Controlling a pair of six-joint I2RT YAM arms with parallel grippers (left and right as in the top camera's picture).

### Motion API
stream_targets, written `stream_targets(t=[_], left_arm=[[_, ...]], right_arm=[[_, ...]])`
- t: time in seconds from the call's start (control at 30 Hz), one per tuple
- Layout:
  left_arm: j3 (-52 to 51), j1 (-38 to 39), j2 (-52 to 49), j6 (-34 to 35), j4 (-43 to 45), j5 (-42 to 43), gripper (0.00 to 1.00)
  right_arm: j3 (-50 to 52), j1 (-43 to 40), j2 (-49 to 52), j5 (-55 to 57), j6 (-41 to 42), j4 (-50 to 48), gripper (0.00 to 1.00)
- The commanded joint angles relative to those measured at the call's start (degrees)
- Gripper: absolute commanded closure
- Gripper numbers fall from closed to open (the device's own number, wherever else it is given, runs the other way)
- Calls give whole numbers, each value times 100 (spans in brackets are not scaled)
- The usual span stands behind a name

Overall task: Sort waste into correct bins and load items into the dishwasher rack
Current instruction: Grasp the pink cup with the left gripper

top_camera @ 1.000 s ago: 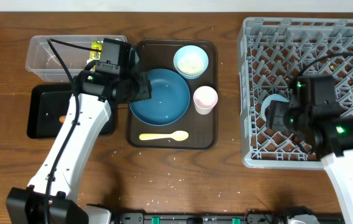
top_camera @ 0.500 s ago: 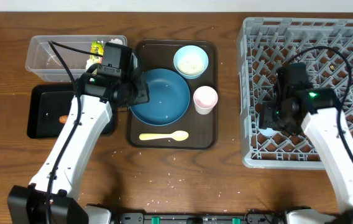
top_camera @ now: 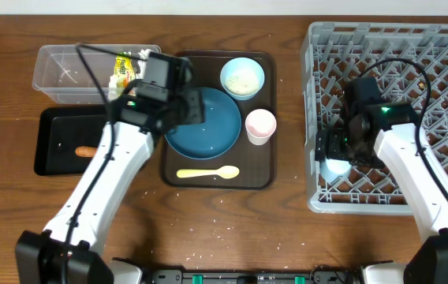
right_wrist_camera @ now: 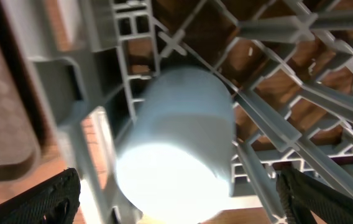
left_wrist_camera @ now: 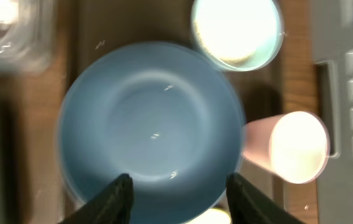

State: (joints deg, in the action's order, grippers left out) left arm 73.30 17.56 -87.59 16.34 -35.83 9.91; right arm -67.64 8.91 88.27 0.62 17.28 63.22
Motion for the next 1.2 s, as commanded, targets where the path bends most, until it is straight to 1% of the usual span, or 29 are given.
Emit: stream_targets(t=[0.0, 0.1, 0.27, 0.4, 0.5, 0.53, 0.6, 0.67, 0.7, 0.73, 0.77, 0.9, 1.03, 1.1, 1.17], left_arm=[[-61, 299, -330, -138, 448, -55, 43], [-61, 540, -704, -138, 966, -52, 40], [-59, 992, -1467, -136, 1593, -37, 39], [-59, 1290, -1888, -160, 1836, -83, 39], [-59, 1373, -2057, -151, 1862, -173, 40], [-59, 1377, -2087, -149, 1860, -181, 43], [-59, 1375, -2109, -149, 1858, -181, 54], [-59, 1375, -2107, -144, 1864, -181, 75], [-52, 1375, -2105, -125, 1873, -181, 87], [-48, 1375, -2105, -101, 1886, -181, 92], [-28, 1375, -2105, -57, 1884, -181, 94], [129, 1333, -1937, 184, 1790, -22, 94], [186, 1016, -1394, 361, 1746, 994, 94], [186, 691, -1082, 525, 1663, 1836, 94], [186, 289, -811, 544, 1617, 2929, 94]], right_arm=[[-369, -2, -332, -168, -24, 42, 1], [-479, -85, -605, -168, -181, 61, 1], [-479, -149, -1025, -151, -254, 70, 1], [-479, -149, -1145, -151, -280, 101, 1], [-479, -149, -1143, -151, -280, 153, 1], [-479, -149, -1143, -151, -280, 160, 1], [-479, -151, -1145, -144, -282, 173, 1], [-479, -149, -1145, -98, -282, 175, 1], [-479, -149, -1145, -87, -280, 177, 1], [-479, -149, -1145, -83, -282, 177, 1], [-479, -149, -1145, -83, -282, 175, 1], [-479, -146, -1145, -87, -280, 131, 1], [-479, -144, -1145, -326, -282, -181, 1], [-476, -144, -1143, -844, -518, -520, 1], [-455, -142, -1143, -1718, -890, -1001, 1]])
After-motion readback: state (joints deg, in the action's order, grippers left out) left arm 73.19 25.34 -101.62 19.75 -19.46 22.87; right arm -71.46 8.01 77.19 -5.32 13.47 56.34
